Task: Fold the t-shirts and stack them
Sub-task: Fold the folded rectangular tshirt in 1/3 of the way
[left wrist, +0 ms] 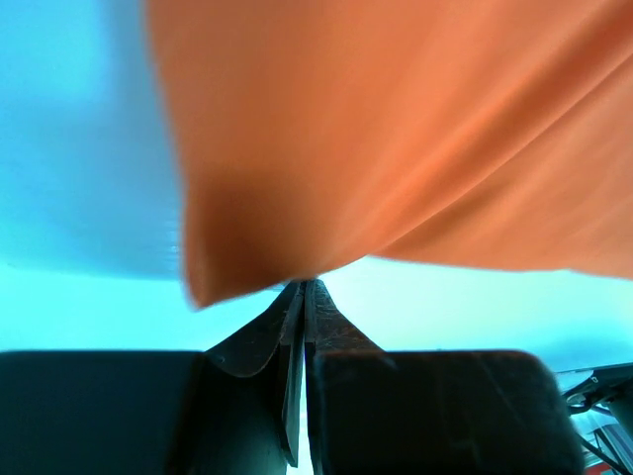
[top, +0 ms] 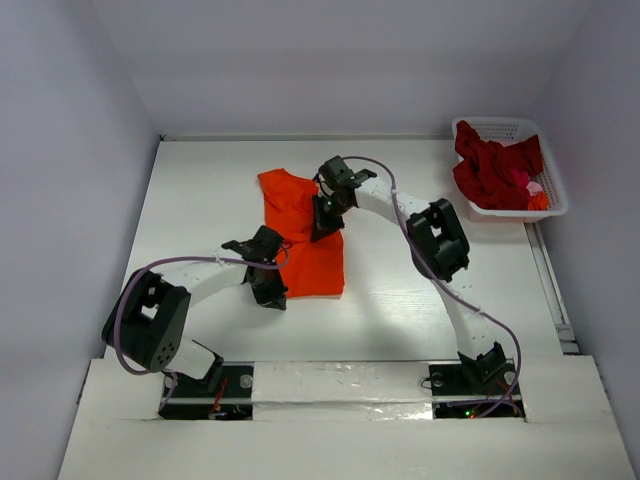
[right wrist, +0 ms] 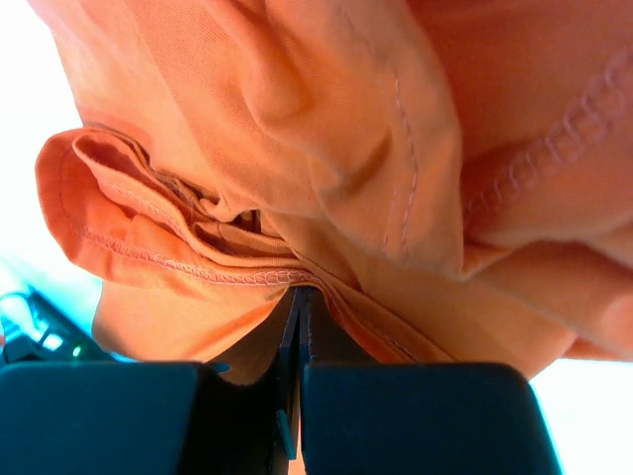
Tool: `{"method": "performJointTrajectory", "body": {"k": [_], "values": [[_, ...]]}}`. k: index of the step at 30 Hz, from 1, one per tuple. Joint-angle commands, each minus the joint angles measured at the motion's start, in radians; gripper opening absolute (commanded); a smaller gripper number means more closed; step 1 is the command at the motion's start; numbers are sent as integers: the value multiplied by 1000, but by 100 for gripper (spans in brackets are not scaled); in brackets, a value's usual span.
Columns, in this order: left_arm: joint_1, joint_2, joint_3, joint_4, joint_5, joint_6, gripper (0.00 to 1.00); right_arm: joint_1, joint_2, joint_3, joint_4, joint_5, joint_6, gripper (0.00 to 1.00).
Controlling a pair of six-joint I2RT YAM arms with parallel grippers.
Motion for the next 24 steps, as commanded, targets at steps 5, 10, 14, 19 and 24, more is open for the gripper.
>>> {"method": "performJointTrajectory", "body": {"k": [5,10,14,19,24], "values": [[-6,0,-42,-76,-43,12,0,-53,35,135,-43,44,-58,0],[-6,3,-44,-71,-40,12,0,-62,31,165,-48,15,-70,0],[-6,3,-38,-76,-40,12,0,-62,29,152,-39,-10,-65,0],[-6,-89,57,-126,-65,-15,0,-62,3,103,-22,-8,-67,0],[-6,-134,241,-146,-131,-14,0,-62,-8,87,-17,-10,-67,0]]}}
